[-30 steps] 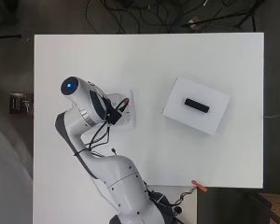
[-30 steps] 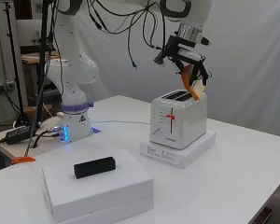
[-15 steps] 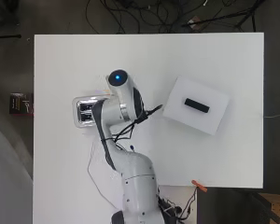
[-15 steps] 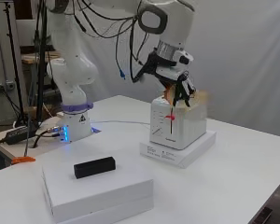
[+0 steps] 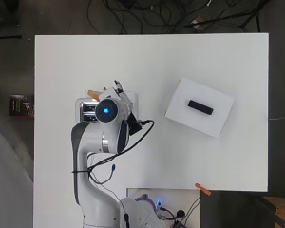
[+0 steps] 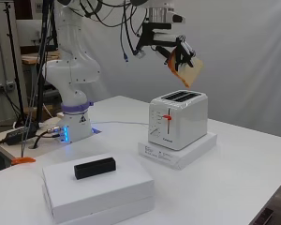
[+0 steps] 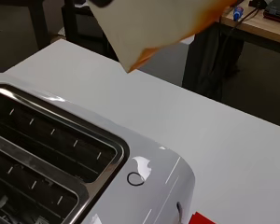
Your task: Teleoperate dual arm-hand system to toast a bread
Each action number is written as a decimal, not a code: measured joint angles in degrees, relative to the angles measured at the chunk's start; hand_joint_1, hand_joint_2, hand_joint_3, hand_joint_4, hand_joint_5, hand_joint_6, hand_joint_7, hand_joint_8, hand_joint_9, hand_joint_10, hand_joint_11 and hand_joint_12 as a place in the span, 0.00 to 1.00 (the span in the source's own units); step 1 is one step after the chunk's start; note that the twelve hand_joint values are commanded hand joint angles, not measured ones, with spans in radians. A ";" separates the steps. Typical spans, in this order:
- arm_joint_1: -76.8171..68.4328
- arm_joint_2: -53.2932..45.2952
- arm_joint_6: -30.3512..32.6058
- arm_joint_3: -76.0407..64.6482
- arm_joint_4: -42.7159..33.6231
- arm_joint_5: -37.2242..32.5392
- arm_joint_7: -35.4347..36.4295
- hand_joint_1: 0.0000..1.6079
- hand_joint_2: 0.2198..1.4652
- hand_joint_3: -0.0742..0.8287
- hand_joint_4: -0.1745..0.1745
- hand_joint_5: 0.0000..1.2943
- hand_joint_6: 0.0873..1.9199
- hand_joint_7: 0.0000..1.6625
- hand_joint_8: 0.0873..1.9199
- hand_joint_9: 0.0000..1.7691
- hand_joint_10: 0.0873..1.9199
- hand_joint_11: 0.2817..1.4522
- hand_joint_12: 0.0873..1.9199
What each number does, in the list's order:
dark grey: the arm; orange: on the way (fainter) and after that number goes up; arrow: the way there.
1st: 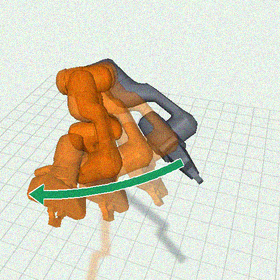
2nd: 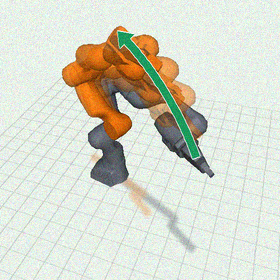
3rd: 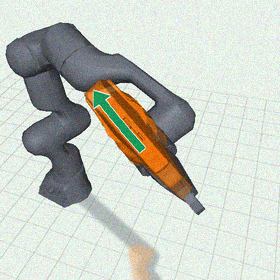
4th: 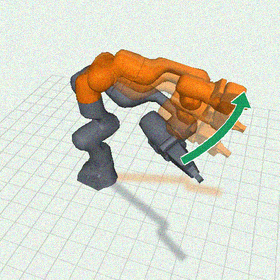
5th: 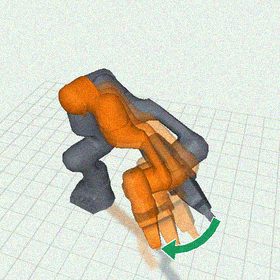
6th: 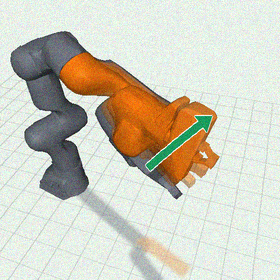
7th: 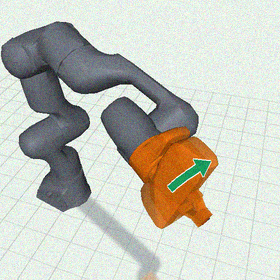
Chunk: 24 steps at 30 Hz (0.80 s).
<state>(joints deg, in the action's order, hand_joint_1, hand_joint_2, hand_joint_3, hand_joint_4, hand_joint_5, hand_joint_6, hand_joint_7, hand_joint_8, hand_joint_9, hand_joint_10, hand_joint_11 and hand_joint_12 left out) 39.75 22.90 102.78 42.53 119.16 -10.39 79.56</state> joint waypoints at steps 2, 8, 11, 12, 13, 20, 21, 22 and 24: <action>-0.11 -0.27 0.21 -0.14 0.21 -0.42 0.51 0.77 0.74 0.08 0.00 0.58 0.61 0.69 0.40 0.82 0.00 0.45 0.00; -0.46 -4.12 0.11 1.41 0.45 4.62 -0.16 0.78 0.73 0.08 0.00 0.59 0.61 0.70 0.37 0.80 0.00 0.44 0.00; -1.08 -5.19 -0.34 4.21 -0.14 11.99 -1.41 0.78 0.73 0.08 0.00 0.59 0.62 0.70 0.36 0.77 0.00 0.41 0.00; -1.62 -4.99 -0.01 5.07 -0.01 13.91 -1.19 0.77 0.73 0.08 0.01 0.59 0.63 0.70 0.36 0.76 0.00 0.40 0.00; -2.19 -4.59 0.46 5.59 0.36 15.09 -0.86 0.77 0.74 0.08 0.03 0.59 0.64 0.69 0.37 0.75 0.00 0.40 0.00; -4.44 -2.85 -0.40 4.26 0.92 11.65 1.25 0.76 0.75 0.08 0.18 0.58 0.68 0.66 0.38 0.71 0.00 0.39 0.00; -4.52 -2.67 -0.63 4.30 1.07 11.64 1.07 0.76 0.75 0.08 0.18 0.58 0.68 0.66 0.38 0.71 0.00 0.39 0.00; -4.48 -2.75 -1.05 4.35 1.05 11.71 0.77 0.76 0.75 0.08 0.18 0.58 0.68 0.66 0.38 0.71 0.00 0.39 0.00; -4.52 -3.87 -2.32 4.52 0.34 12.05 0.28 0.76 0.75 0.08 0.15 0.58 0.66 0.67 0.39 0.73 0.00 0.39 0.00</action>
<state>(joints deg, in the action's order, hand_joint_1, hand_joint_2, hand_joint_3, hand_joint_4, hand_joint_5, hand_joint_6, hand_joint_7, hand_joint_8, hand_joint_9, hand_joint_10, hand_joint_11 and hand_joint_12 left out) 35.23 19.03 100.47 47.05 119.50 1.66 79.84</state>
